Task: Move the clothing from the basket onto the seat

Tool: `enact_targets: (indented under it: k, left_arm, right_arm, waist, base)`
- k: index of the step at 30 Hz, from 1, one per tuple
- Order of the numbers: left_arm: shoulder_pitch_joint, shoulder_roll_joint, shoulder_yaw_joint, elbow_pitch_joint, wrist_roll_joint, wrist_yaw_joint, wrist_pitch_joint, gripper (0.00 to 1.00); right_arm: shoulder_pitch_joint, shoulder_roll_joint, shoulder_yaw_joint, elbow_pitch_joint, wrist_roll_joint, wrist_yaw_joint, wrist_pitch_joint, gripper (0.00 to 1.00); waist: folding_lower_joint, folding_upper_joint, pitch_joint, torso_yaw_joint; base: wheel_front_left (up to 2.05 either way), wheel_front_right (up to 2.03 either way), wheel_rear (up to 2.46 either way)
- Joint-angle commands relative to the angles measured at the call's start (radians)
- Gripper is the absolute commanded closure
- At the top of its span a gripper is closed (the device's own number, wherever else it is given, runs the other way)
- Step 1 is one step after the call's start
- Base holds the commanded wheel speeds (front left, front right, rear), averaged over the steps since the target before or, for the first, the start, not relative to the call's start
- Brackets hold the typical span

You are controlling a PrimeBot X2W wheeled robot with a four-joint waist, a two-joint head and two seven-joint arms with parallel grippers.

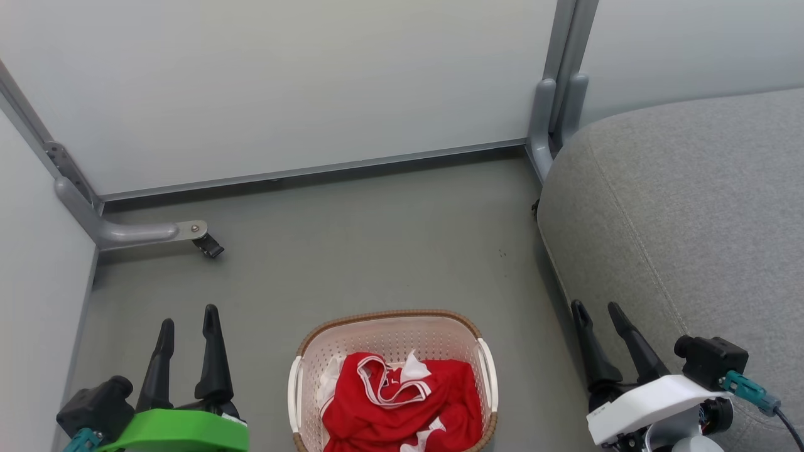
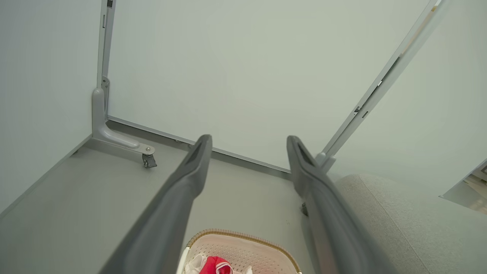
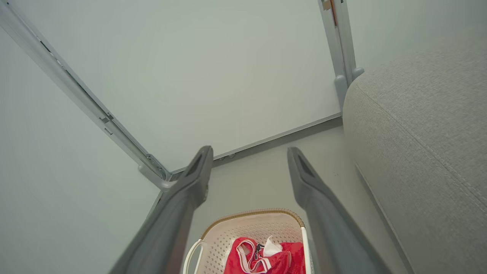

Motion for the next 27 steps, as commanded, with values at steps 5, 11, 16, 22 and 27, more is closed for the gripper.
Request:
enact_targets:
  k: [5,11,16,22,27]
  left_arm:
    - [0.012,0.008,-0.007,-0.017,0.071,0.003,-0.021,0.00]
    - [0.023,0.009,-0.017,-0.017,0.127,0.000,-0.035,0.00]
    - [0.028,0.009,-0.027,-0.018,0.171,0.000,-0.046,0.00]
    - [0.037,0.009,-0.034,-0.021,0.224,-0.001,-0.058,0.00]
    - [0.044,0.009,-0.038,-0.015,0.263,-0.005,-0.069,0.00]
  right_arm:
    - [0.010,-0.006,0.007,-0.016,-0.069,0.000,-0.021,0.00]
    - [0.017,-0.007,0.013,-0.021,-0.125,0.000,-0.036,0.00]
    - [0.021,-0.007,0.019,-0.025,-0.166,0.000,-0.046,0.00]
    - [0.026,-0.008,0.023,-0.029,-0.214,0.000,-0.059,0.00]
    - [0.030,-0.008,0.020,-0.031,-0.251,0.000,-0.070,0.00]
  waist:
    - [0.0000,0.0000,-0.002,0.000]
    - [0.0000,0.0000,-0.005,0.000]
    - [0.0000,0.0000,-0.008,0.000]
    - [0.0000,0.0000,-0.011,0.000]
    - [0.0000,0.0000,-0.012,0.000]
  base:
    - [0.00,0.00,0.00]
    - [0.00,0.00,0.00]
    - [0.00,0.00,0.00]
    - [0.00,0.00,0.00]
    - [0.00,0.00,0.00]
